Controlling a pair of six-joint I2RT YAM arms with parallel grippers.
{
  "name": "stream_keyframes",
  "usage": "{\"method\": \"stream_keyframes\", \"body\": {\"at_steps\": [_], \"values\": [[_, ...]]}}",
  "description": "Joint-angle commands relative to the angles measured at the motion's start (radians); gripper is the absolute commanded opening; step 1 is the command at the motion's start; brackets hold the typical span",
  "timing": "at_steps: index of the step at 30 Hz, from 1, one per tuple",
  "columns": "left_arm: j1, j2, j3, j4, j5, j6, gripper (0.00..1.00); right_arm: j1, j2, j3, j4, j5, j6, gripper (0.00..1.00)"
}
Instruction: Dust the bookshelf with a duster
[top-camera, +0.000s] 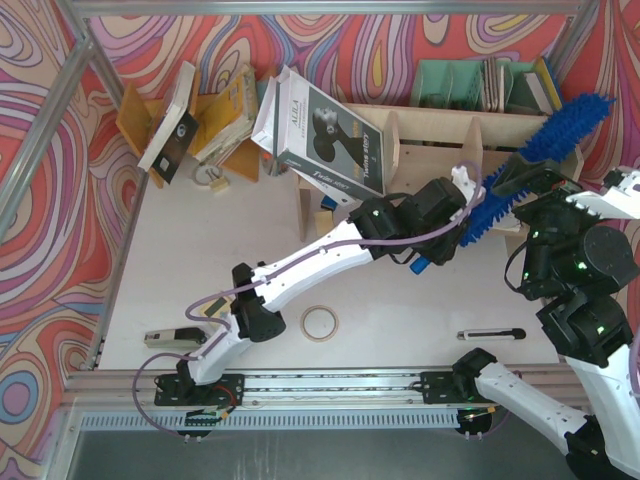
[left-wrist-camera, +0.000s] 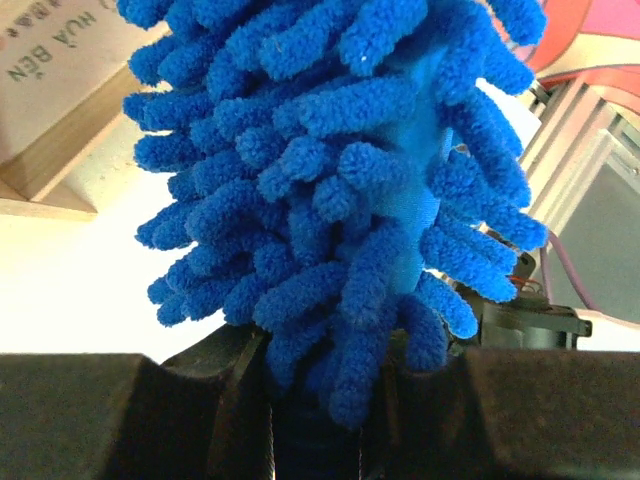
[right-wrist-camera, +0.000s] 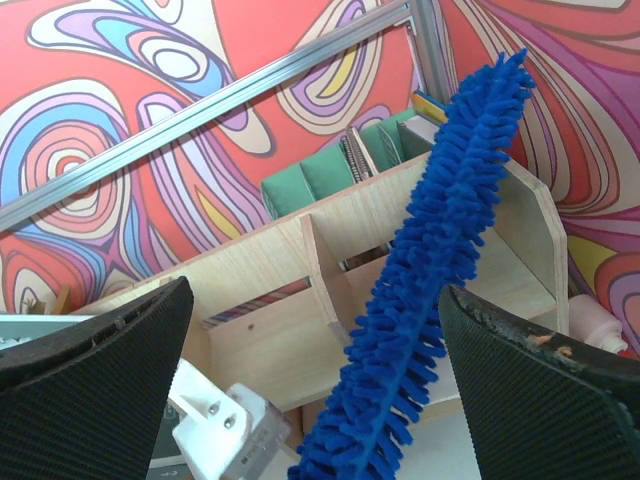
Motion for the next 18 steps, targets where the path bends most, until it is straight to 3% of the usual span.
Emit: {"method": "stream_keyframes", "body": {"at_steps": [1, 10, 18], "values": [[-0.050, 0.005, 0.012, 0.008, 0.029, 0.024, 0.00, 0.000, -0.012, -0.010, 0.009, 0.024, 0.001, 0.99], [-0.108, -0.136, -0.200, 0.079, 0.000, 0.026, 0.00, 0.001, -0.018, -0.023, 0.010, 0.033, -0.001, 0.99], [-0.135, -0.358, -0.493, 0.190, -0.064, 0.054, 0.00, 0.001, -0.025, -0.036, 0.011, 0.036, 0.000, 0.99]]}}
